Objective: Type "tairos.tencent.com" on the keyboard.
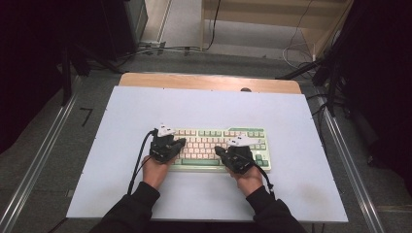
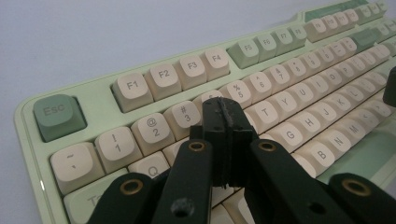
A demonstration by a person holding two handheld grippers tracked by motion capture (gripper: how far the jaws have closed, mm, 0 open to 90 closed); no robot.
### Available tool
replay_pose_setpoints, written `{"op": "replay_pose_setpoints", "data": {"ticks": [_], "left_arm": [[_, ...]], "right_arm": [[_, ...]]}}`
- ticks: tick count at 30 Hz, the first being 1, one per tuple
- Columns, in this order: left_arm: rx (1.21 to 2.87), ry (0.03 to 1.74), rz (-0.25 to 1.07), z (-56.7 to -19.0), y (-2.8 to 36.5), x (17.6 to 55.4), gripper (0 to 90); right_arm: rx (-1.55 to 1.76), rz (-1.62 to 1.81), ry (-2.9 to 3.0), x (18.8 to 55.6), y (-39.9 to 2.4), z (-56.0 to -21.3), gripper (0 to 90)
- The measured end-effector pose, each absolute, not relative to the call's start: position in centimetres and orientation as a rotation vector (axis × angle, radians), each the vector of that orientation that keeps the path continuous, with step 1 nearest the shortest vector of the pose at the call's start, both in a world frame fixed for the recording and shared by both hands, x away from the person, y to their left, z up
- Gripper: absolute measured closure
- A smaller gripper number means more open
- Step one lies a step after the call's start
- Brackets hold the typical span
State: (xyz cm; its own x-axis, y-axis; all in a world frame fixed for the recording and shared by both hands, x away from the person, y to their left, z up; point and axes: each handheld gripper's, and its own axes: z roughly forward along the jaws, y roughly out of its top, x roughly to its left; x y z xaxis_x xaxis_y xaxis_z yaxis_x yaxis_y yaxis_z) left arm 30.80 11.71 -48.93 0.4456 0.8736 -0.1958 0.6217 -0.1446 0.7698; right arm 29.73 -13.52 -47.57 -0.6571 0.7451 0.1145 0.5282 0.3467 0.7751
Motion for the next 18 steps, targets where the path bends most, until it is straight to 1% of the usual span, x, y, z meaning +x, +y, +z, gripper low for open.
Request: {"op": "replay_pose_setpoints", "data": {"ticks": [14, 18], "left_arm": [[1.878, 1.266, 0.376, -49.21, 11.57, 30.89, 90.0], [1.858, 1.261, 0.384, -49.09, 11.67, 30.75, 90.0]], "right_arm": [[1.14, 1.202, 2.355, 29.69, -13.45, -47.6, 87.4], [1.139, 1.202, 2.356, 29.67, -13.42, -47.6, 87.4]]}}
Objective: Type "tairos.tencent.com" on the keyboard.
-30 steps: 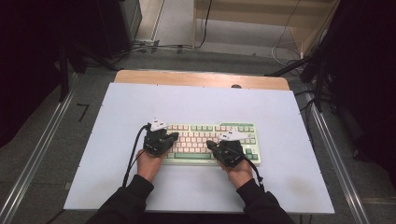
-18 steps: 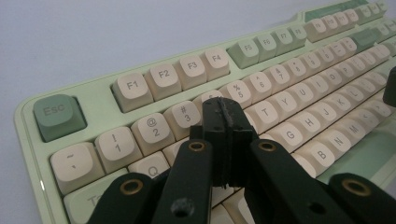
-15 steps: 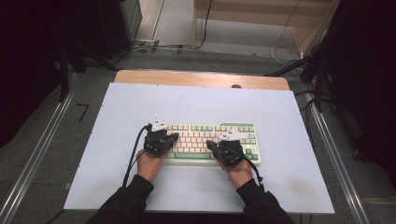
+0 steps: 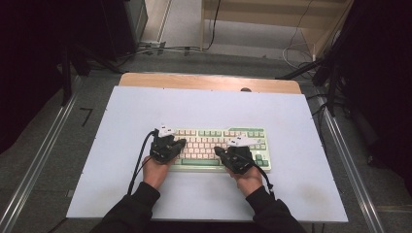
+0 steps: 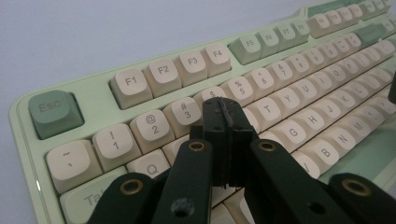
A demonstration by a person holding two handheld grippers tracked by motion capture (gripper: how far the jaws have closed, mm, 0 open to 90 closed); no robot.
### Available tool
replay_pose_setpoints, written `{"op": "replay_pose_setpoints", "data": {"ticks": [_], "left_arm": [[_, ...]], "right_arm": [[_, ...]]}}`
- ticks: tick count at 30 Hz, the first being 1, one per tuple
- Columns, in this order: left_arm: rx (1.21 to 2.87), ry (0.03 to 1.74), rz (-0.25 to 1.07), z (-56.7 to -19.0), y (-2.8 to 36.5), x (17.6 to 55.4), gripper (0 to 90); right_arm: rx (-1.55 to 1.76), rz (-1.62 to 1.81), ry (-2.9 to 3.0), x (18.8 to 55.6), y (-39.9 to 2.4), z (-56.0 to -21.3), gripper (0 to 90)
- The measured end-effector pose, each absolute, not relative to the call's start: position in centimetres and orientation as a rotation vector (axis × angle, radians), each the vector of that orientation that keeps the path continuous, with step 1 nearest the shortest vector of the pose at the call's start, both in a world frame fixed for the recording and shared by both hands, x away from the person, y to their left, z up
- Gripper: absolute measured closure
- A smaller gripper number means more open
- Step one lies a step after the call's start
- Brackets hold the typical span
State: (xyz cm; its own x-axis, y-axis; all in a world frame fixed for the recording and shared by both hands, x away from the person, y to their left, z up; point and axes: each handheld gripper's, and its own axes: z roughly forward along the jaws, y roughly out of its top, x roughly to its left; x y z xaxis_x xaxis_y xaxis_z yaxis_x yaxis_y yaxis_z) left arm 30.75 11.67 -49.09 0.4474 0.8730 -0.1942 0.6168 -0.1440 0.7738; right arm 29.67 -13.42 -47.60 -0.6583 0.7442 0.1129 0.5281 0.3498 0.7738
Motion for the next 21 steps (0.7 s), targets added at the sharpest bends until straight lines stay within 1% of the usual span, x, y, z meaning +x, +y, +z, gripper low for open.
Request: {"op": "replay_pose_setpoints", "data": {"ticks": [6, 21], "left_arm": [[1.817, 1.248, 0.369, -48.6, 11.8, 30.5, 90.0], [1.8, 1.248, 0.369, -48.2, 12.4, 30.3, 90.0]], "right_arm": [[1.139, 1.203, 2.358, 29.7, -13.3, -47.7, 87.4], [1.117, 1.196, 2.381, 29.7, -12.3, -48.0, 87.4]]}}
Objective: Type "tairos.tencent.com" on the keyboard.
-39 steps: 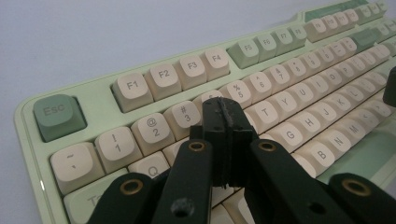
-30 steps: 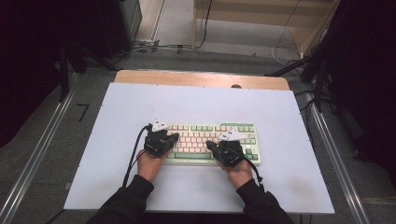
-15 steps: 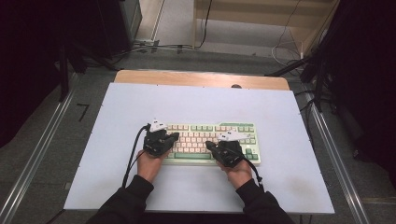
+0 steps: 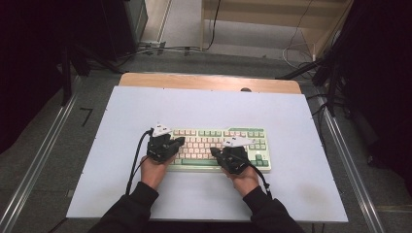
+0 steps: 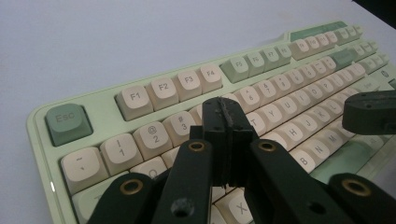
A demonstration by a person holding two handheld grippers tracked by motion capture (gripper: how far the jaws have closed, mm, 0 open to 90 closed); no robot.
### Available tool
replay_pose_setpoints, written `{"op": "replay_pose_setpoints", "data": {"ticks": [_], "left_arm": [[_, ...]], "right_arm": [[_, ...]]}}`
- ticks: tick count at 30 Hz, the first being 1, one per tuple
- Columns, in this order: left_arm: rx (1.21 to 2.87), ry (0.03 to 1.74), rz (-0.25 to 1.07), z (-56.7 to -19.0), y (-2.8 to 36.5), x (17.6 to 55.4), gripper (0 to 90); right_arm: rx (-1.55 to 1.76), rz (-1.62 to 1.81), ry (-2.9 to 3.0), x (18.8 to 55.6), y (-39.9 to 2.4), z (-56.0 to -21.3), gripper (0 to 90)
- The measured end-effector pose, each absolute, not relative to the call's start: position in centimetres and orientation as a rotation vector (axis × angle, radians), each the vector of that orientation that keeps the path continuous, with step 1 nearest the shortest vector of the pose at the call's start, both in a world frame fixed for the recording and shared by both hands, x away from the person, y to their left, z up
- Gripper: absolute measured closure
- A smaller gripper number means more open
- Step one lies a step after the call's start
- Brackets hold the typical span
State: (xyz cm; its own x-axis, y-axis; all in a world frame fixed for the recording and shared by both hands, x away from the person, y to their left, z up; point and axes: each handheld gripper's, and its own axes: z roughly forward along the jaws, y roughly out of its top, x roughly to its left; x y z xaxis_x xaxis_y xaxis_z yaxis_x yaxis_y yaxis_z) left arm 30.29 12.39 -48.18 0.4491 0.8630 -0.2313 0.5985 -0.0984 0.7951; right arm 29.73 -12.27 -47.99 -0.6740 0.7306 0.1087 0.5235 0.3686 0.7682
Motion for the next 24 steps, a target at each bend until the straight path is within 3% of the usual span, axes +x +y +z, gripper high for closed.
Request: {"op": "replay_pose_setpoints", "data": {"ticks": [24], "left_arm": [[1.792, 1.249, 0.367, -48.1, 12.6, 30.2, 90.0]], "right_arm": [[1.082, 1.184, 2.42, 29.8, -10.9, -48.5, 87.4]]}}
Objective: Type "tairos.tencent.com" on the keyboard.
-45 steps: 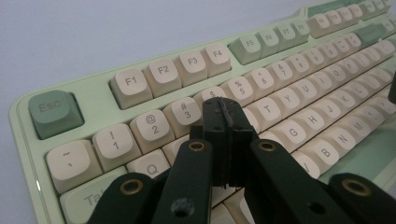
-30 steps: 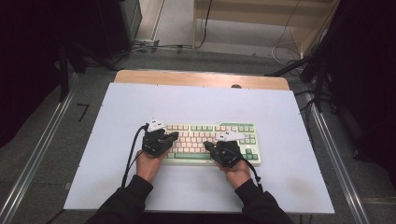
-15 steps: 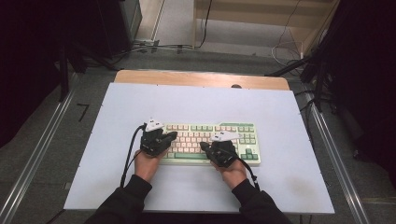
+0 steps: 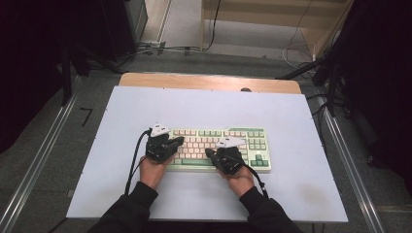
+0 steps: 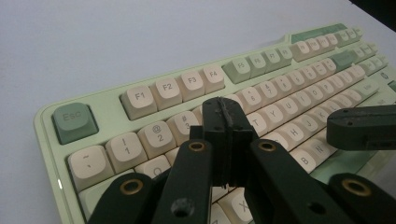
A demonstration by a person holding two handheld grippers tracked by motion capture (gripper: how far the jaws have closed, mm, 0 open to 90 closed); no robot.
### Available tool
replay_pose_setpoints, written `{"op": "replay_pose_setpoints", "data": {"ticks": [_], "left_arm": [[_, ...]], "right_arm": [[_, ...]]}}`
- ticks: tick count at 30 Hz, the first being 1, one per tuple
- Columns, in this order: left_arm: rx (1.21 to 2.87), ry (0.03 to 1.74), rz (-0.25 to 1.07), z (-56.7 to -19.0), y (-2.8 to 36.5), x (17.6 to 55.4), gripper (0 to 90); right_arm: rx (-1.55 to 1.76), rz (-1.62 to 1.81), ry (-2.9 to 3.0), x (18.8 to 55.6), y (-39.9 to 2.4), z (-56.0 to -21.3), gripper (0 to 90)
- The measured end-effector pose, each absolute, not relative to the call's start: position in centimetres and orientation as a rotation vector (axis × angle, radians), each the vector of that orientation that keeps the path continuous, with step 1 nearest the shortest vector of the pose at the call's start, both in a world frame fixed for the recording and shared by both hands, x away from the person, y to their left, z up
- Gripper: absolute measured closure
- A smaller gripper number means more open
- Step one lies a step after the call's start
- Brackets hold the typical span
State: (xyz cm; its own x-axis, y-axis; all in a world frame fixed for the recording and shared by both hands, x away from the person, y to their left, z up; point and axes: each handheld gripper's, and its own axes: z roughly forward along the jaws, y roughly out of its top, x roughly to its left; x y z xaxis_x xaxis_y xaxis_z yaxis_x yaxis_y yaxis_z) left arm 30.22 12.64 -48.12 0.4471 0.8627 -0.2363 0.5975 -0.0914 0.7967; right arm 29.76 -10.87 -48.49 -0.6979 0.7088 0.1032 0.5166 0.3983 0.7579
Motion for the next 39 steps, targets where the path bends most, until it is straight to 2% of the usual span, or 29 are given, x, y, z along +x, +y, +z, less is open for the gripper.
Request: {"op": "replay_pose_setpoints", "data": {"ticks": [39], "left_arm": [[1.783, 1.248, 0.365, -48.11, 12.72, 30.13, 90.0]], "right_arm": [[1.066, 1.165, 2.44, 29.82, -10.27, -49.0, 87.4]]}}
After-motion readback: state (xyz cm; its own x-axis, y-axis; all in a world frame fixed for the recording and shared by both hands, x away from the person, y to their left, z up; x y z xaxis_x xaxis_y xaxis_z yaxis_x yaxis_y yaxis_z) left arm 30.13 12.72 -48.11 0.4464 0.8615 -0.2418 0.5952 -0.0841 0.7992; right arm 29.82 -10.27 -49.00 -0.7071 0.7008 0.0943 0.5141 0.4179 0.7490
